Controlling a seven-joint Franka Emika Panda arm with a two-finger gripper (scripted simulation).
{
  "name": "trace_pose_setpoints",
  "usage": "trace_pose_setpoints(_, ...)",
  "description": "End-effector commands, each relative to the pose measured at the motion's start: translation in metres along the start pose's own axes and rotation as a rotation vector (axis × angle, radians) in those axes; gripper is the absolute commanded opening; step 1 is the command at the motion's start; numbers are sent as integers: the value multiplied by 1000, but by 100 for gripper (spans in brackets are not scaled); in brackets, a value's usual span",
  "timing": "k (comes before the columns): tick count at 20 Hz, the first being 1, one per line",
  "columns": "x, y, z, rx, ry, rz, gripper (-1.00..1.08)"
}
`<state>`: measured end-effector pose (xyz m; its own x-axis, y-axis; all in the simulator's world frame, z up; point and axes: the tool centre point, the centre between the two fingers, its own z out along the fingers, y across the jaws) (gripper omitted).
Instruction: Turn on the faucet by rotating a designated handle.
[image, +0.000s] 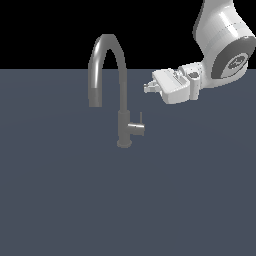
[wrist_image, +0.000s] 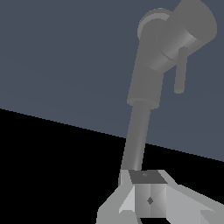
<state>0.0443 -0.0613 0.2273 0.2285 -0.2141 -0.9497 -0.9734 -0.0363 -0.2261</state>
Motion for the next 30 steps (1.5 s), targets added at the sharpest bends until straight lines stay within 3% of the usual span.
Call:
trace_pose_setpoints(1,21,-1,4,58,-44,59,-100)
trace_pose_setpoints(7,59,2,14,164,-125,167,-100)
trace_pose_setpoints(14,84,5,23,235,-179,240,-100)
trace_pose_setpoints(30,81,14,27,248,-190,253,-100)
